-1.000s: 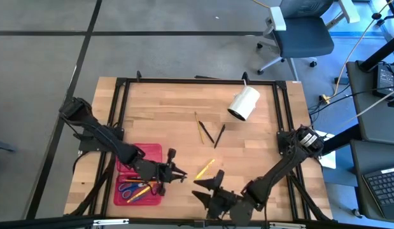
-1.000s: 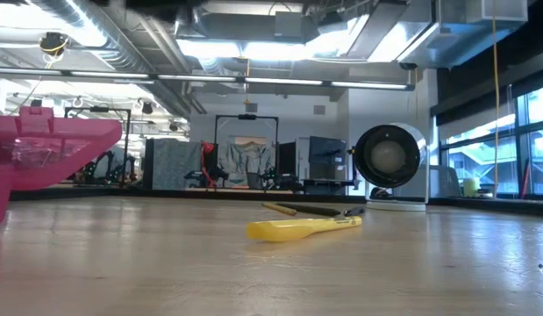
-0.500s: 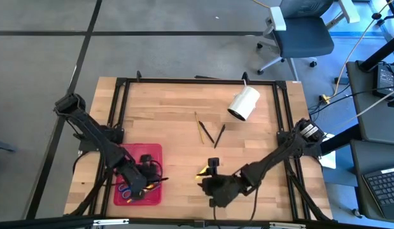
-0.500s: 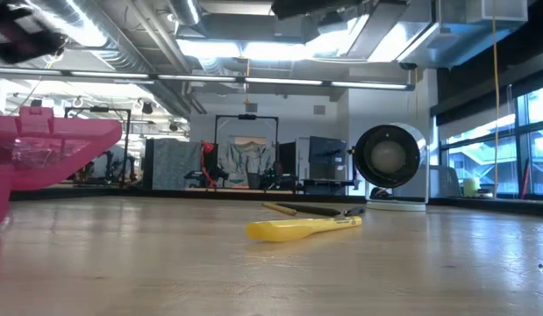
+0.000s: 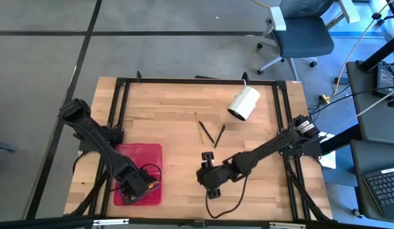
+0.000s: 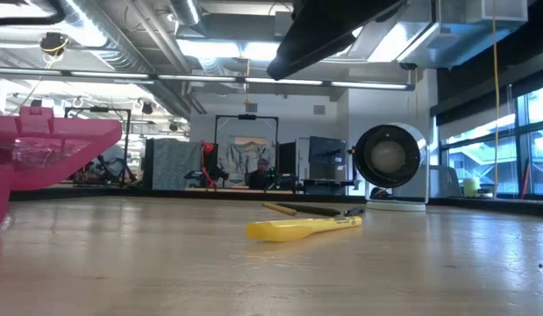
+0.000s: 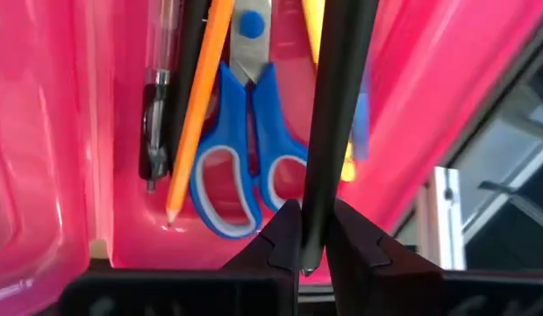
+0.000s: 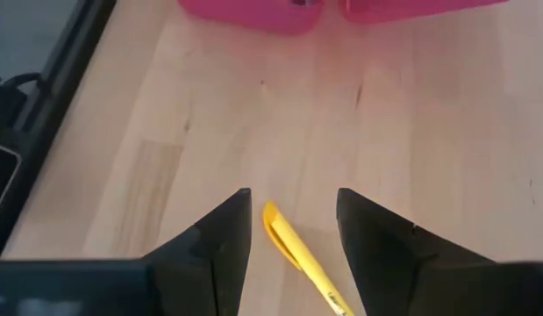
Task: Pick & place school supplies into a supply box
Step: Put the black pen into the red supply box, then put the yellow pen into the red supply box
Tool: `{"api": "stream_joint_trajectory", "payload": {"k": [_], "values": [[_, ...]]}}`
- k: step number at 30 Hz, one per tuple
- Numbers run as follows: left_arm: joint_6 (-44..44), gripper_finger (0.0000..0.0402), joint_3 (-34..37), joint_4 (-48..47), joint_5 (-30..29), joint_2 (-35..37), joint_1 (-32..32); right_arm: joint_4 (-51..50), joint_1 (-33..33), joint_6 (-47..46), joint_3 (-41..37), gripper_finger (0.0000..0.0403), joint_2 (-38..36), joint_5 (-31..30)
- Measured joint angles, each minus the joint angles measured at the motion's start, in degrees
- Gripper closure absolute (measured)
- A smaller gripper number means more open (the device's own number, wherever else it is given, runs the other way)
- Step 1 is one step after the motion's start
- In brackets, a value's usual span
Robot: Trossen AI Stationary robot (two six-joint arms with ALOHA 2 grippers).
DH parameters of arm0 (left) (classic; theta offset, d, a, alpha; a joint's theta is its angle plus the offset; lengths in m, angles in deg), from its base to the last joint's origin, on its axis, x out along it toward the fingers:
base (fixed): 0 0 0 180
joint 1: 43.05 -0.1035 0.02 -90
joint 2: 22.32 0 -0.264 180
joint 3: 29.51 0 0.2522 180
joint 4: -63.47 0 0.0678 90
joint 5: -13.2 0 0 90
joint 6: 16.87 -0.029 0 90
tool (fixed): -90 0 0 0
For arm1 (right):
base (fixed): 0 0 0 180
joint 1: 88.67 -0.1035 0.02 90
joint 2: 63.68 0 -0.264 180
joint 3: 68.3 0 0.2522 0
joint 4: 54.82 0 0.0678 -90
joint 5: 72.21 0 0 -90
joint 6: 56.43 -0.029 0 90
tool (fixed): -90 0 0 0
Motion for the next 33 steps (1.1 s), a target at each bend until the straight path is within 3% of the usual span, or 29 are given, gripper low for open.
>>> {"api": "stream_joint_trajectory", "payload": {"k": [13, 22, 33], "values": [[-7.4, 0.0374, 0.0, 0.0, 2.4, -8.5, -0.2, 0.2, 0.8, 3.2, -0.4, 0.0230, 1.4, 0.0], [-5.5, 0.0333, 0.0, 0.0, 3.0, -8.2, -0.2, -0.4, 1.5, 6.1, -0.4, 0.0230, 4.0, 0.0], [-6.0, 0.0332, 0.0, 0.0, 3.1, -8.1, -0.2, 1.5, 2.6, 11.1, -0.4, 0.0230, 10.0, 3.2]]}}
